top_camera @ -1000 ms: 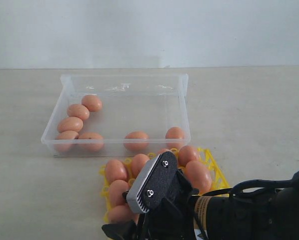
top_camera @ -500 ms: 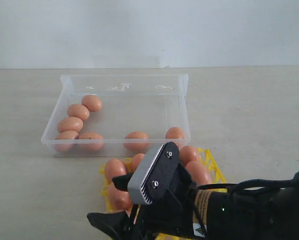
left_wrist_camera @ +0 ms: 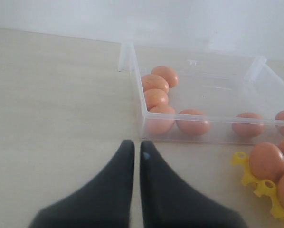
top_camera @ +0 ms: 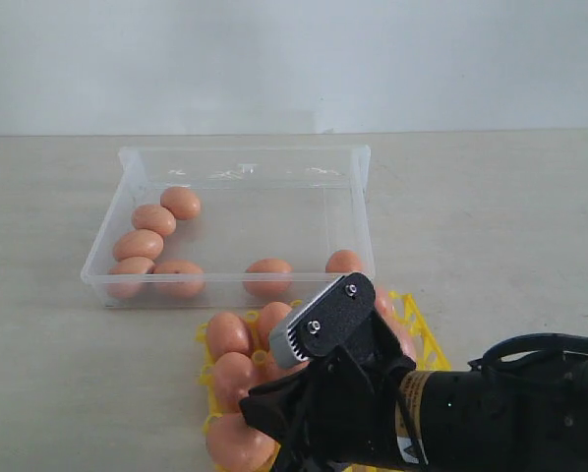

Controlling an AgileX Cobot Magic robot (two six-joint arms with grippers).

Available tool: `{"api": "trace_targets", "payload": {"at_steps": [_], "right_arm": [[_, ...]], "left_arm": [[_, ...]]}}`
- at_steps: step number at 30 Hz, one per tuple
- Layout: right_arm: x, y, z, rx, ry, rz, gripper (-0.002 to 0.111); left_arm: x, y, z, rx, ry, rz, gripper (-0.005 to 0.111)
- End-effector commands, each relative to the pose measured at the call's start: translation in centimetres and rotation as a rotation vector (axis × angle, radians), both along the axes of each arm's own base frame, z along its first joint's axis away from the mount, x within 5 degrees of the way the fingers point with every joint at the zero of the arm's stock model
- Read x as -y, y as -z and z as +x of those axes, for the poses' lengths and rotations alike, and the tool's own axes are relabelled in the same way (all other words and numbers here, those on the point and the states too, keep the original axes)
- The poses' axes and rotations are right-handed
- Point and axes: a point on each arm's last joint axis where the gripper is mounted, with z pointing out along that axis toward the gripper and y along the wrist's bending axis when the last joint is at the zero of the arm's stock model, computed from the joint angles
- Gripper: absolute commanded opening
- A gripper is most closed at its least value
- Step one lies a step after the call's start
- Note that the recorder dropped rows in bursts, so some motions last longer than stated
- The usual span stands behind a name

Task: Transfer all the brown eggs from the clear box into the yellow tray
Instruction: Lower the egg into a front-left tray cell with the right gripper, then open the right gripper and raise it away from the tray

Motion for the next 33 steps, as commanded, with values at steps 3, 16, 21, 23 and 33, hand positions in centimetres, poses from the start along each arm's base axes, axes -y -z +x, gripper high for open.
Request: {"api": "trace_targets", "payload": {"at_steps": [3, 16, 21, 23, 33], "right_arm": [[0.1, 0.1, -0.3, -0.014, -0.005, -0.018, 0.000], [0.2, 0.2, -0.3, 0.004, -0.018, -0.049, 0.000], [0.0, -0.4, -0.2, 0.036, -0.023, 0.007, 0.000], [-0.1, -0.9, -0.2, 0.053, -0.024, 0.028, 0.000], [0.0, -10.3, 0.8, 0.243, 0.033, 0.097, 0.000]], "left_arm": [[0.0, 0.1, 0.1, 0.000, 0.002, 0.008, 0.004], [0.0, 0.1, 0.1, 0.000, 0.002, 0.008, 0.004], [0.0, 0.1, 0.1, 0.000, 0.002, 0.008, 0.004], [0.0, 0.1, 0.1, 0.000, 0.002, 0.008, 0.004], [0.0, 0.1, 0.1, 0.000, 0.002, 0.008, 0.004]]}}
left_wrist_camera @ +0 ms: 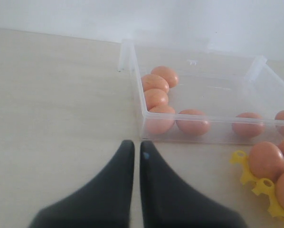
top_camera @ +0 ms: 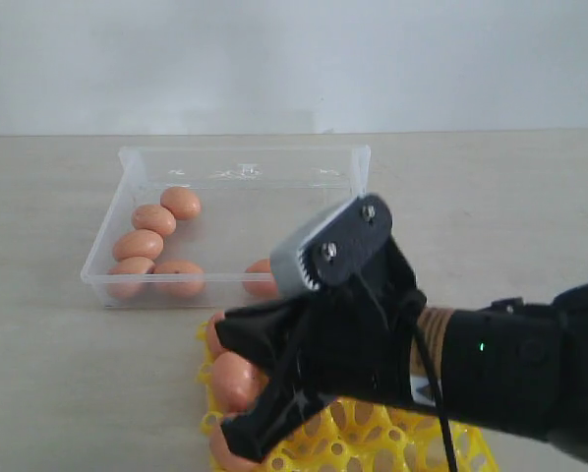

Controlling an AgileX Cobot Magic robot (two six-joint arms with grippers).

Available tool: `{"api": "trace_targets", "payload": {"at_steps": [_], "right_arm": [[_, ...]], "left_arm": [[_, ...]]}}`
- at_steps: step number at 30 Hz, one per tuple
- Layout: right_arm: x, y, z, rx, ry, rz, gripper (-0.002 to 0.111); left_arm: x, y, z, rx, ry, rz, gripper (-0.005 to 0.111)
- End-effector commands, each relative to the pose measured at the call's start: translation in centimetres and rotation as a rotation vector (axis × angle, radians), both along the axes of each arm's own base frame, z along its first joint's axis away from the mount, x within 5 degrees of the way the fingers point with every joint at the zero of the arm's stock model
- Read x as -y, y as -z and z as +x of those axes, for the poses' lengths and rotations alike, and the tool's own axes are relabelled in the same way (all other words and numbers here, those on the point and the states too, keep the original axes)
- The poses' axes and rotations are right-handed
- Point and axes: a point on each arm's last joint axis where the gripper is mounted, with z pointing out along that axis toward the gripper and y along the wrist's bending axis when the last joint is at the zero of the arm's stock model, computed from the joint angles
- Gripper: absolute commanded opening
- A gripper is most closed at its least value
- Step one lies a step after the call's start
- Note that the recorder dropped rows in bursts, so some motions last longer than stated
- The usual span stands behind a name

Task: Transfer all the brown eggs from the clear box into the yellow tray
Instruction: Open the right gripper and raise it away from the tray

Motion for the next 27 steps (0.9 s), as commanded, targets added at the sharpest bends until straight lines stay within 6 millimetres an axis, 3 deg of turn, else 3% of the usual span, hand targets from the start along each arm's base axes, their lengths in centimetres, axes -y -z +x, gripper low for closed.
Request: {"api": "trace_targets", "payload": {"at_steps": [1, 7, 13, 20, 27], "right_arm": [[0.2, -5.4, 0.8, 0.071, 0.064, -0.035, 0.000], [1.6, -11.1, 2.3, 0.047, 0.198, -0.354, 0.000], [2.6, -13.5, 2.5, 0.024, 0.222, -0.551, 0.000], [3.9, -12.7, 1.7, -0.077, 0.183, -0.771, 0.000], [5.2, -11.2, -0.8, -0.345, 0.037, -0.972, 0.000]], "left_arm": [[0.0, 0.1, 0.1, 0.000, 0.002, 0.008, 0.004], [0.0, 0.1, 0.1, 0.000, 0.002, 0.008, 0.004], [0.0, 0.1, 0.1, 0.000, 0.002, 0.008, 0.004], [0.0, 0.1, 0.1, 0.000, 0.002, 0.008, 0.004], [0.0, 0.1, 0.1, 0.000, 0.002, 0.008, 0.004]]}}
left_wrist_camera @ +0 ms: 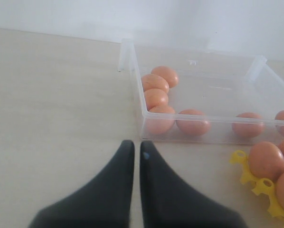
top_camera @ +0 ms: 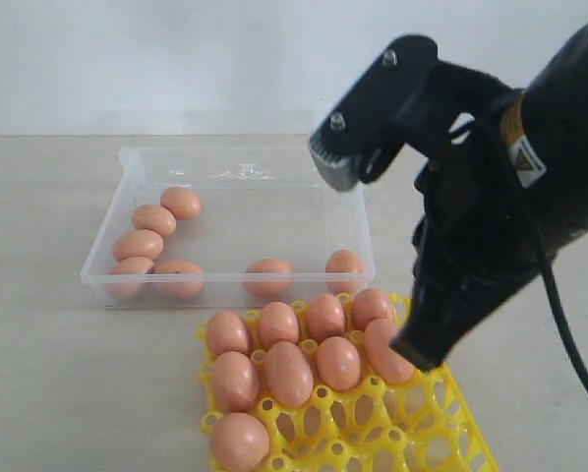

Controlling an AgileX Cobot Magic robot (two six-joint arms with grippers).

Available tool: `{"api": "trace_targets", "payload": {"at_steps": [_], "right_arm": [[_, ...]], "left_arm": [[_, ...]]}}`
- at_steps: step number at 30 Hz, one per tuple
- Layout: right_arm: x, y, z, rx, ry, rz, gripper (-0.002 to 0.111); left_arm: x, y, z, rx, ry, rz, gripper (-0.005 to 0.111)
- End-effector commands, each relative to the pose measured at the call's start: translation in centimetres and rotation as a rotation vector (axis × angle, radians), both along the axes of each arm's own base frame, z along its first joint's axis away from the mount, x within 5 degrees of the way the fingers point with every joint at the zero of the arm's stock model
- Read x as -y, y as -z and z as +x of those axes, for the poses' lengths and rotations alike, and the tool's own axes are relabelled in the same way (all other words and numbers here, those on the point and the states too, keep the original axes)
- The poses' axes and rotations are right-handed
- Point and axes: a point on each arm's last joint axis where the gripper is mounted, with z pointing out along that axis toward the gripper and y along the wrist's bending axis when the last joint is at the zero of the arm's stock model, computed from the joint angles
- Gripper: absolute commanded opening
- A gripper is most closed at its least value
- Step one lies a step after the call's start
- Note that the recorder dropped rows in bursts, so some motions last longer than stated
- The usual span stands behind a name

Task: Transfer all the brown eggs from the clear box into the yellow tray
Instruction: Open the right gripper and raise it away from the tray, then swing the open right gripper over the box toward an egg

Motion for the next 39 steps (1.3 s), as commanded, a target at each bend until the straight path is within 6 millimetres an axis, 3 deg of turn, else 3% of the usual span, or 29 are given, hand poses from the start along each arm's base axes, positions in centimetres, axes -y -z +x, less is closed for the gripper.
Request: {"api": "trace_targets", "payload": {"at_steps": [1, 9, 20, 25, 28, 31, 34, 39], "right_arm": [[0.5, 0.4, -1.7, -0.185, -0.055, -0.071, 0.000], [-0.2, 0.5, -2.5, -0.255, -0.172, -0.036, 0.000], [-1.7, 0.2, -2.7, -0.275, -0.130, 0.164, 0.000], [-1.6, 0.3, -2.9, -0.303, -0.134, 0.150, 0.000], [-2.2, 0.8, -1.6, -0.306, -0.135, 0.131, 0.000], [-3.7, 2.3, 1.5, -0.403, -0.160, 0.029, 0.000], [-7.4, 2.5, 5.6, -0.378, -0.273, 0.024, 0.000], [-9.2, 1.9, 7.2, -0.324, -0.475, 0.031, 0.000]], "left_arm": [[0.0, 0.1, 0.1, 0.000, 0.002, 0.008, 0.004], [0.0, 0.1, 0.1, 0.000, 0.002, 0.008, 0.004], [0.0, 0.1, 0.1, 0.000, 0.002, 0.008, 0.004], [0.0, 0.1, 0.1, 0.000, 0.002, 0.008, 0.004], [0.0, 0.1, 0.1, 0.000, 0.002, 0.008, 0.004], [0.0, 0.1, 0.1, 0.000, 0.002, 0.008, 0.004], [0.0, 0.1, 0.1, 0.000, 0.002, 0.008, 0.004], [0.0, 0.1, 0.1, 0.000, 0.002, 0.008, 0.004]]}}
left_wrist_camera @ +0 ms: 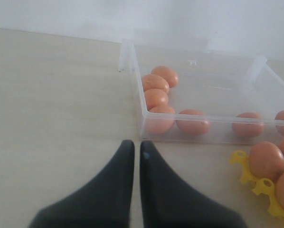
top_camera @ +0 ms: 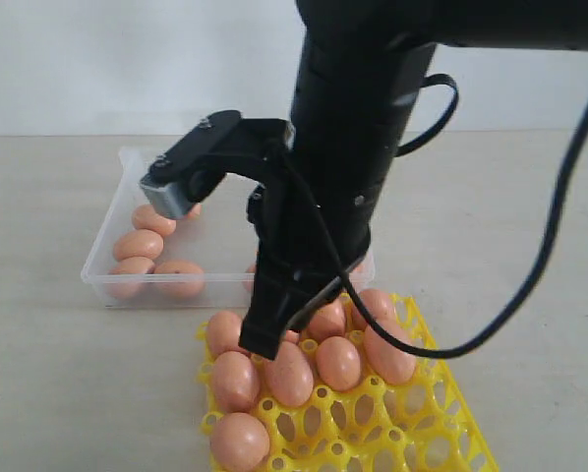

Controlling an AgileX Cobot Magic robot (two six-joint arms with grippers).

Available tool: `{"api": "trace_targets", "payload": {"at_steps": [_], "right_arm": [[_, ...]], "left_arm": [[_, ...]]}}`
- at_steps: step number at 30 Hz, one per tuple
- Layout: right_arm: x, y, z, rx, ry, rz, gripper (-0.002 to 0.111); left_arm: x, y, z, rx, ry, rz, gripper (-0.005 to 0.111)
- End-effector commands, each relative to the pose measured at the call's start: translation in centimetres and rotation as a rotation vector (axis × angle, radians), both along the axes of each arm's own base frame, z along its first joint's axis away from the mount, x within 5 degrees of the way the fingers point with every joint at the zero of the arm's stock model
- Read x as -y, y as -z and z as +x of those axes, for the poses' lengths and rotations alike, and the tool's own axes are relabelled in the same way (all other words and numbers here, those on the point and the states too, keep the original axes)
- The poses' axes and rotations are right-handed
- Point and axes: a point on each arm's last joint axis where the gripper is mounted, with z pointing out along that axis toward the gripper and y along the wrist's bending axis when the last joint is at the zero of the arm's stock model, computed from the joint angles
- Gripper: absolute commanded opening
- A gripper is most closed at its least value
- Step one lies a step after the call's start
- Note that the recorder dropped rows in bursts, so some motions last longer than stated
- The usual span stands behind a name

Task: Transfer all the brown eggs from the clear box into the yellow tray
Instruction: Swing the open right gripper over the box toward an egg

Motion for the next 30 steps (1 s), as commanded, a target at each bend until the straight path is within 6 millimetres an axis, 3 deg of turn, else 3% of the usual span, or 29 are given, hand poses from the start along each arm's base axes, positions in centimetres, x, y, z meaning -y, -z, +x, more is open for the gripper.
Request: {"api": "trace_targets", "payload": {"at_steps": [1, 9, 17, 20, 25, 30], "right_arm": [[-1.1, -1.0, 0.9, 0.051, -0.192, 0.044, 0.000], [-2.6, -1.6, 1.5, 0.200, -0.384, 0.198, 0.000], [-3.9, 0.4, 0.9, -0.057, -0.297, 0.303, 0.000], [-4.5, 1.7, 1.9, -0.182, -0.208, 0.421, 0.000], [-5.0, 2.9, 5.2, -0.368, -0.039, 0.660, 0.000], [-5.3, 3.0, 7.8, -0.298, 0.059, 0.849, 0.000]], "left_arm": [[0.0, 0.1, 0.1, 0.000, 0.002, 0.008, 0.004], [0.0, 0.1, 0.1, 0.000, 0.002, 0.008, 0.004], [0.0, 0.1, 0.1, 0.000, 0.002, 0.008, 0.004], [0.0, 0.1, 0.1, 0.000, 0.002, 0.008, 0.004], [0.0, 0.1, 0.1, 0.000, 0.002, 0.008, 0.004], [0.0, 0.1, 0.1, 0.000, 0.002, 0.008, 0.004]]}}
